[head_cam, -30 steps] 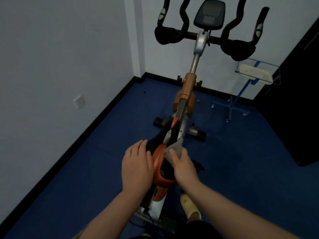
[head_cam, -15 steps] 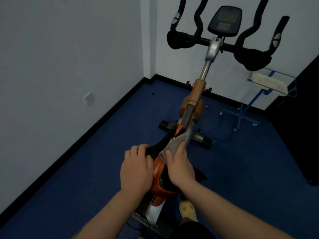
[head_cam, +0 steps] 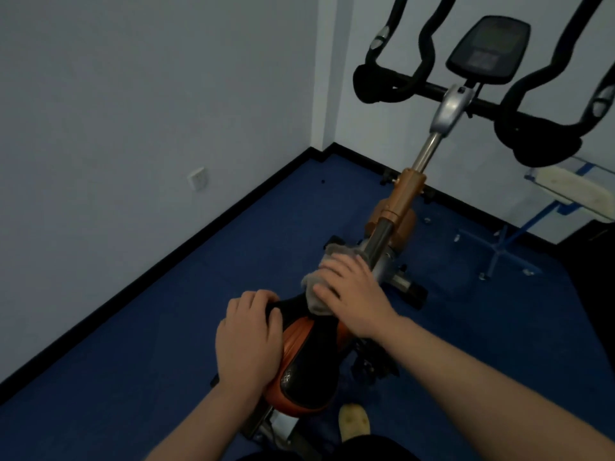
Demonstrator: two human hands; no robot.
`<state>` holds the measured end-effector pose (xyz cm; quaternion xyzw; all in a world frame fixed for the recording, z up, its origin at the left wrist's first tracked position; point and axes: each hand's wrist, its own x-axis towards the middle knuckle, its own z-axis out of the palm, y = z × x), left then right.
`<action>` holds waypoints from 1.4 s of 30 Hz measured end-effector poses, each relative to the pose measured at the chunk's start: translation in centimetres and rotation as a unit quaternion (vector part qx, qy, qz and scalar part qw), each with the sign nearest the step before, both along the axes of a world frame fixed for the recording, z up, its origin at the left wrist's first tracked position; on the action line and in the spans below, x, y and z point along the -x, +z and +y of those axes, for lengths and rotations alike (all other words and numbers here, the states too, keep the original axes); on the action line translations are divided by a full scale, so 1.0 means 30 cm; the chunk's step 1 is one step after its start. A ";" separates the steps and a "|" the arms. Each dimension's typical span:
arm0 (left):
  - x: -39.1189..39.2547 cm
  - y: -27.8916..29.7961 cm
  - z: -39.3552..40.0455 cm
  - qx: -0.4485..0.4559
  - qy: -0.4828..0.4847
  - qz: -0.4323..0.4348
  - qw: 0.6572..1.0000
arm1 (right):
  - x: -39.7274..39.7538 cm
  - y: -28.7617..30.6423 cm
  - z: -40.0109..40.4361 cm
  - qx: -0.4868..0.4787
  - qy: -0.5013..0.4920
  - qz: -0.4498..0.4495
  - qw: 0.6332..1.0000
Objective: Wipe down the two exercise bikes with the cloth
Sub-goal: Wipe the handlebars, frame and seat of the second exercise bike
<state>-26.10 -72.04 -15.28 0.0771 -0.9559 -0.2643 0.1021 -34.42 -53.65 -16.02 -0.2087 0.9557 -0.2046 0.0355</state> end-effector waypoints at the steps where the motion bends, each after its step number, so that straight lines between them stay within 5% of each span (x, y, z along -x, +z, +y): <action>1: -0.001 -0.001 0.001 -0.006 0.005 0.000 1.000 | 0.046 0.001 0.007 0.012 -0.029 -0.006 0.999; 4: -0.001 0.001 0.008 -0.008 0.020 0.004 1.000 | 0.068 0.000 -0.049 -0.026 -0.062 0.019 0.998; 9: -0.010 -0.003 0.012 -0.008 0.041 0.006 0.999 | 0.044 0.035 -0.026 -0.062 0.141 0.033 0.987; 14: -0.019 0.004 0.029 -0.033 0.083 0.013 0.996 | 0.117 0.011 -0.015 -0.110 0.005 0.069 0.992; 17: -0.026 0.000 0.033 -0.039 0.111 0.018 0.993 | 0.008 -0.014 -0.030 -0.048 0.123 0.131 0.982; 20: -0.031 0.003 0.039 -0.052 0.140 0.019 0.989 | 0.078 0.017 0.010 -0.070 0.210 0.085 0.972; 24: -0.033 0.004 0.067 -0.098 0.203 0.030 0.974 | 0.171 0.002 0.019 -0.129 0.072 0.064 0.987; 30: -0.037 0.005 0.091 -0.134 0.271 0.038 0.953 | 0.066 0.005 -0.032 -0.068 0.212 0.115 0.968; 35: -0.071 -0.001 0.132 -0.186 0.298 0.039 0.936 | 0.165 0.040 -0.022 -0.105 0.095 0.017 0.990; 38: -0.116 -0.013 0.167 -0.226 0.305 0.040 0.924 | 0.047 0.041 -0.099 -0.129 0.206 0.128 0.962; 42: -0.173 -0.041 0.194 -0.287 0.281 0.056 0.914 | 0.078 0.075 -0.114 -0.100 0.289 0.003 0.952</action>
